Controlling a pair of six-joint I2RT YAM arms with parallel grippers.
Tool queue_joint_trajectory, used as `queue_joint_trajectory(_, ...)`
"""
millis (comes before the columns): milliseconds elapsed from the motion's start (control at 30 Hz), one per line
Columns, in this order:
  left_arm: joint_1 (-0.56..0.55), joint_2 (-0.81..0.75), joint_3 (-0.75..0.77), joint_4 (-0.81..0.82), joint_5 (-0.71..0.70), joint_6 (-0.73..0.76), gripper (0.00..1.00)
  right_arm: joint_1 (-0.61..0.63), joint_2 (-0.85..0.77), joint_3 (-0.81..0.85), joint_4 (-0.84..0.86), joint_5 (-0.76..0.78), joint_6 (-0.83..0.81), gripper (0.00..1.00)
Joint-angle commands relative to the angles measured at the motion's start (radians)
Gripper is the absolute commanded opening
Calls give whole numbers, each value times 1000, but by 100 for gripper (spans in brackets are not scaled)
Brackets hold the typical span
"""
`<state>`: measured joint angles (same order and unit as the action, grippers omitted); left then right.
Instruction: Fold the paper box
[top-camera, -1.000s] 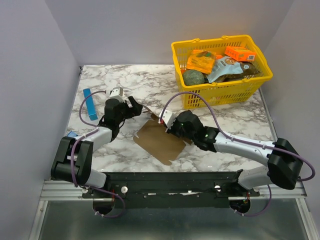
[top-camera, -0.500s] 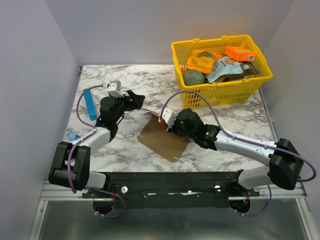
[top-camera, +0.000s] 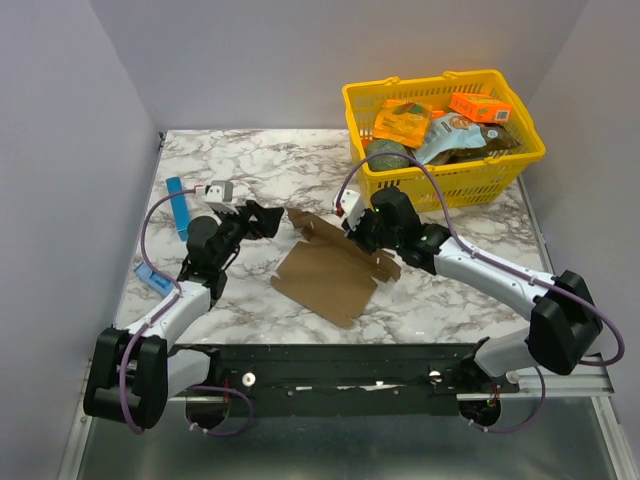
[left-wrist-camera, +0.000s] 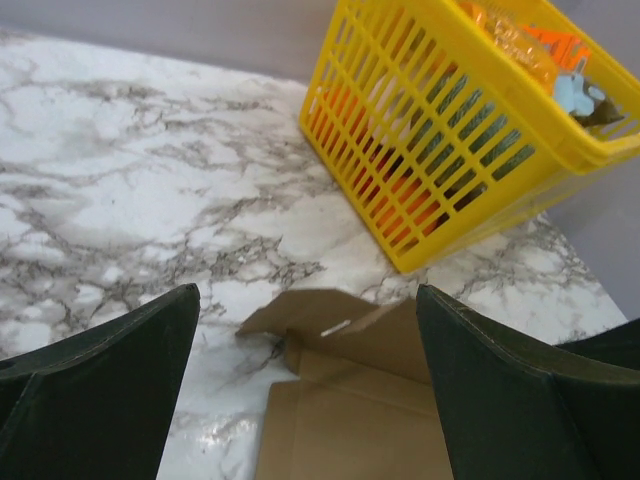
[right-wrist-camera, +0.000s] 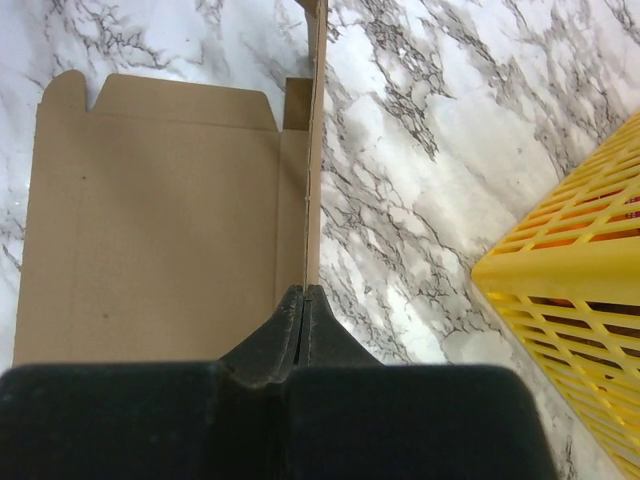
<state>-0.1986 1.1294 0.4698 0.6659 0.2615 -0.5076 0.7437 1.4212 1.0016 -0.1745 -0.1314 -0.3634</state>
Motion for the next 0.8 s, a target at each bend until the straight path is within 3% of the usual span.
queue_joint_trajectory(0,5,-11,-48,-14,25,23,98,-10,50,2,-60,47,-3,1)
queue_joint_trajectory(233,4,39,-28,-19,16,64,98,-10,96,12,-5,232,-37,1)
queue_joint_trajectory(567,2,105,-85,70,55,9,94,-10,117,-11,96,317,-97,1)
queue_joint_trajectory(767,2,125,-36,37,71,17,94,2,131,-49,162,377,-164,1)
